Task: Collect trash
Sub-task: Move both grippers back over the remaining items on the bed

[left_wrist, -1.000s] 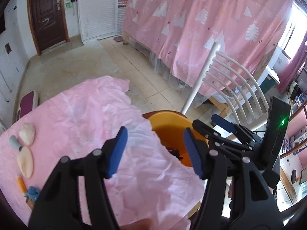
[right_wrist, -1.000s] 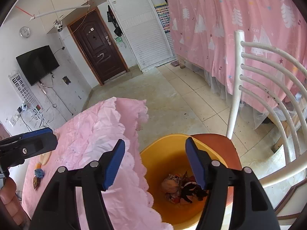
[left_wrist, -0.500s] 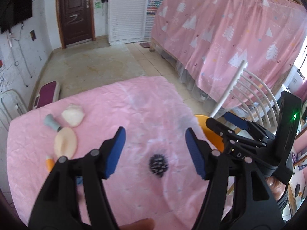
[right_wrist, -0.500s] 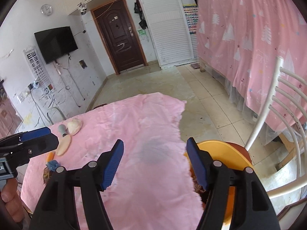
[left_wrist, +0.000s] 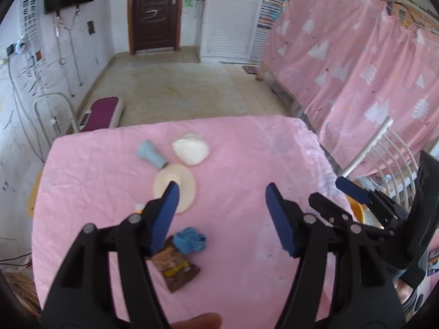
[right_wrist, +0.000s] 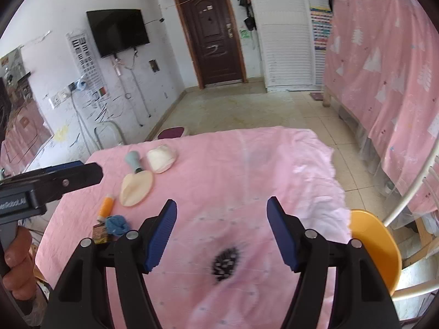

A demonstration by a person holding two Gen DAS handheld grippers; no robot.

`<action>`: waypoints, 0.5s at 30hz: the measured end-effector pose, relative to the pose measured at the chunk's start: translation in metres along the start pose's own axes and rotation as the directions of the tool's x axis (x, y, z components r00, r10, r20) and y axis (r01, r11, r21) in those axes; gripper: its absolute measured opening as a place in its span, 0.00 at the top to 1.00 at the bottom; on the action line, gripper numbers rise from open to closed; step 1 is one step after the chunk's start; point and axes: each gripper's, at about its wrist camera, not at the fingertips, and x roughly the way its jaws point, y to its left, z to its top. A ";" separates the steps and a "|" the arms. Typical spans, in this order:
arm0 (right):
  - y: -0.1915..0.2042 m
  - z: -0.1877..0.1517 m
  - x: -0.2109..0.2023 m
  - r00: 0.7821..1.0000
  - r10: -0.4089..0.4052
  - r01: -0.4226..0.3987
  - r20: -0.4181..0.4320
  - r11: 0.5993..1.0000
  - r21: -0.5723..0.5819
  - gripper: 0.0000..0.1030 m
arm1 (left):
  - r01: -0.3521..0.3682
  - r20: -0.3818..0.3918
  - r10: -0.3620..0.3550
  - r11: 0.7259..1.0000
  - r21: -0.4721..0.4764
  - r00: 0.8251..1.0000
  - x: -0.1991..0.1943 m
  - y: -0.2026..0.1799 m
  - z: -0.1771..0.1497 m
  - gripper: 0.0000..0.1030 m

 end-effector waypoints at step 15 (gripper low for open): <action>0.091 -0.007 0.041 0.988 0.109 -0.126 -0.113 0.980 -0.153 0.44 | -0.077 -0.061 0.071 0.992 -0.101 0.996 0.017 0.070 -0.006 0.36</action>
